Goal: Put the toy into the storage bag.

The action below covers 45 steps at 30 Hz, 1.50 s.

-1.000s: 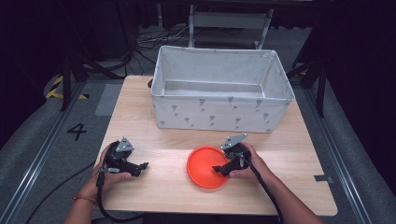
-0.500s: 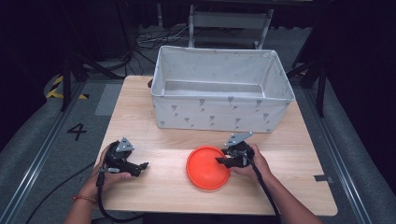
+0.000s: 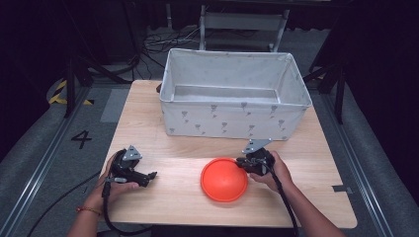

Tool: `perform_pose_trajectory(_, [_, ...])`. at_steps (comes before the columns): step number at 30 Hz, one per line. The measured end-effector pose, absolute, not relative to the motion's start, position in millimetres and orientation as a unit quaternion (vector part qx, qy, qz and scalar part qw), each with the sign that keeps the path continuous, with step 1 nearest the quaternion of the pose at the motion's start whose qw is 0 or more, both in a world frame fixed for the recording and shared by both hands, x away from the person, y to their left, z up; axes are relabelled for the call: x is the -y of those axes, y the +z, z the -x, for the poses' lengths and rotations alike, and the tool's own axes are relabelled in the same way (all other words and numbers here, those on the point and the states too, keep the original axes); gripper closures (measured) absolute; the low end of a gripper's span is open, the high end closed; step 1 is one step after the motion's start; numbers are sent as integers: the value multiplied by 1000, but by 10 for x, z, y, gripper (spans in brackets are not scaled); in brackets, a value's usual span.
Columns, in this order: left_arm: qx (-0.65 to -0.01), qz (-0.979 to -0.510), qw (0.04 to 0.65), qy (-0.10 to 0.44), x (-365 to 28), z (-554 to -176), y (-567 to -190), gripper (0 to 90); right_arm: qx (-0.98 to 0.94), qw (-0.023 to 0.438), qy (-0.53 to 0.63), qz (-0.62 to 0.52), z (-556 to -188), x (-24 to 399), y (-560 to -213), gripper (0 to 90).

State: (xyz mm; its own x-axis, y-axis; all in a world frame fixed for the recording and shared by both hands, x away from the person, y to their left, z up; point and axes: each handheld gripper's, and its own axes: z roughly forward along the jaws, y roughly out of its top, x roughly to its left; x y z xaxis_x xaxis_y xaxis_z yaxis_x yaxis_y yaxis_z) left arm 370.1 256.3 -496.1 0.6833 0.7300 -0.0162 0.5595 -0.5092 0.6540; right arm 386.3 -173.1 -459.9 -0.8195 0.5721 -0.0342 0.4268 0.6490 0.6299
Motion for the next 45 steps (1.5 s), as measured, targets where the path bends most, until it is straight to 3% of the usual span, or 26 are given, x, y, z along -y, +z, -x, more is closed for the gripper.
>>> perform_pose_trajectory(3, [-376, -859, 322, 131, -2563, -3701, -4960, 6, -906, 115, 301, -276, -3887, 1688, -4643, 745])
perform_pose_trajectory(7, [-375, -859, 322, 131, -2564, -3701, -4959, 5, -906, 105, 302, -277, -3914, 1661, -4651, 468])
perform_pose_trajectory(8, [-375, -859, 322, 131, -2564, -3701, -4959, 6, -906, 105, 302, -277, -3914, 1661, -4651, 468])
perform_pose_trajectory(9, [-375, -859, 322, 131, -2563, -3701, -4959, 6, -908, 90, 297, -283, -3948, 1644, -4669, 308])
perform_pose_trajectory(10, [-375, -859, 323, 132, -2563, -3701, -4960, 5, -907, 81, 291, -292, -3971, 1632, -4687, 247])
perform_pose_trajectory(12, [-375, -859, 322, 131, -2564, -3702, -4959, 5, -912, 44, 285, -293, -3999, 1607, -4726, 263])
perform_pose_trajectory(13, [-375, -859, 323, 132, -2564, -3701, -4961, 5, -917, 37, 274, -287, -4003, 1582, -4750, 227])
perform_pose_trajectory(15, [-375, -859, 322, 131, -2564, -3701, -4959, 5, -924, 44, 260, -275, -3988, 1520, -4766, 158])
perform_pose_trajectory(17, [-375, -859, 322, 131, -2564, -3701, -4960, 5, -928, 41, 256, -269, -3968, 1483, -4767, 146])
perform_pose_trajectory(18, [-375, -859, 323, 132, -2564, -3701, -4961, 5, -929, 42, 254, -265, -3959, 1475, -4766, 153])
perform_pose_trajectory(20, [-375, -859, 322, 131, -2564, -3702, -4960, 5, -933, 36, 256, -252, -3936, 1466, -4747, 249])
perform_pose_trajectory(23, [-375, -859, 323, 131, -2564, -3702, -4960, 5, -934, 34, 254, -250, -3921, 1458, -4729, 285])
perform_pose_trajectory(26, [-375, -859, 322, 131, -2564, -3702, -4960, 5, -927, 30, 258, -271, -3968, 1500, -4702, 458])
perform_pose_trajectory(27, [-375, -859, 323, 131, -2563, -3702, -4961, 5, -927, 30, 258, -271, -3968, 1500, -4702, 458])
perform_pose_trajectory(29, [-375, -859, 323, 130, -2564, -3703, -4961, 5, -918, 22, 275, -285, -4030, 1591, -4653, 621])
perform_pose_trajectory(40, [-375, -859, 324, 131, -2563, -3704, -4962, 5, -922, 37, 301, -240, -3924, 1593, -4203, 807])
perform_pose_trajectory(45, [-375, -859, 324, 131, -2563, -3704, -4962, 5, -931, 67, 300, -197, -3781, 1564, -3896, 827])
